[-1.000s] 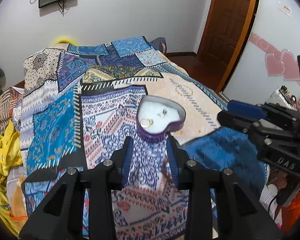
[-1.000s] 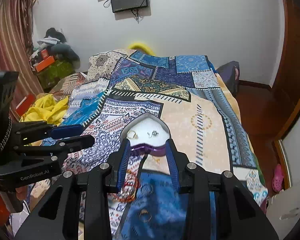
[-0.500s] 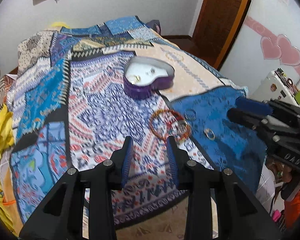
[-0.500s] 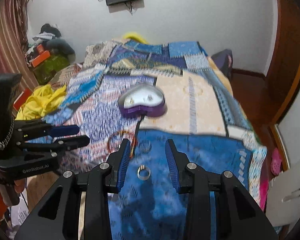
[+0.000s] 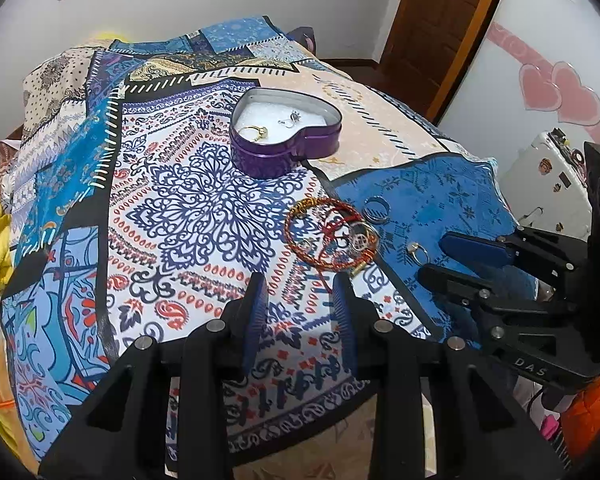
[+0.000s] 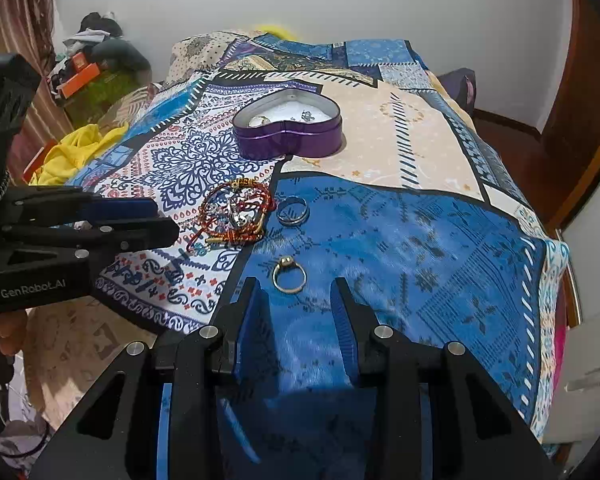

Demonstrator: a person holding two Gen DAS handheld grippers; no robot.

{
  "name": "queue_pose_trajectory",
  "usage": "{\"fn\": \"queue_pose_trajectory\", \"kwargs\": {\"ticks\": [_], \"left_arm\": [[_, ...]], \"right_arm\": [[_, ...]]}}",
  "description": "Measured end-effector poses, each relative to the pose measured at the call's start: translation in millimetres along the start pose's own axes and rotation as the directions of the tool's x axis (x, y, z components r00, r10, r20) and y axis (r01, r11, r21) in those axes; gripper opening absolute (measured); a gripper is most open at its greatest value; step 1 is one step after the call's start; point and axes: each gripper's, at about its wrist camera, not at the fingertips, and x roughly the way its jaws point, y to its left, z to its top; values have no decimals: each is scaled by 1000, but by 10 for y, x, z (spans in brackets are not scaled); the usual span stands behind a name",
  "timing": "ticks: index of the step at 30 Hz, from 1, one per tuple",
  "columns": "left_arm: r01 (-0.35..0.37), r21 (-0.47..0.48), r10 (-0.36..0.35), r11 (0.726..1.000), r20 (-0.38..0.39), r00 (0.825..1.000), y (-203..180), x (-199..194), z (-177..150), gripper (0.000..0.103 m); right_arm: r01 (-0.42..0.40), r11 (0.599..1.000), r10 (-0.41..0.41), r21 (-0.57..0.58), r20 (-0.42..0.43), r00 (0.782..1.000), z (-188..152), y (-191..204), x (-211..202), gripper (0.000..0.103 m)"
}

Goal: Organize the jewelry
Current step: 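Move both open tools back toward the remaining rings and bracelets, then grasp a gold ring with the right tool while the left tool grasps the orange beaded bracelet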

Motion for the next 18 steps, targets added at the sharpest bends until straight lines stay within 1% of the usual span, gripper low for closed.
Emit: {"fn": "queue_pose_trajectory", "kwargs": {"ticks": [6,7,8,9,12,14,18], "left_arm": [[-3,-1,3,1000,2,1000,60,32,85,33],[-2,-3,2,1000,3,1000,74,41,107,33],[0,-5,0,1000,3,1000,83,47,120,33],[4,-6,-4,1000,1,1000,96,66,143,33],[10,-7,-11,1000,-12,1000,117,131,189,33],[19,-10,-19,1000,-19,1000,132,172,215,33],[39,-21,-40,999,-40,998,156,272,279,33]], "right_arm": [[-6,1000,6,-25,23,1000,22,40,78,33],[-3,999,4,-36,31,1000,14,55,83,28],[-5,999,6,-42,31,999,9,62,90,19],[-11,999,12,-43,30,999,12,66,98,15],[-34,999,35,-28,30,999,21,38,95,14],[-39,999,40,-22,35,999,26,33,77,8],[-35,999,36,-16,42,998,53,24,55,7]]}}
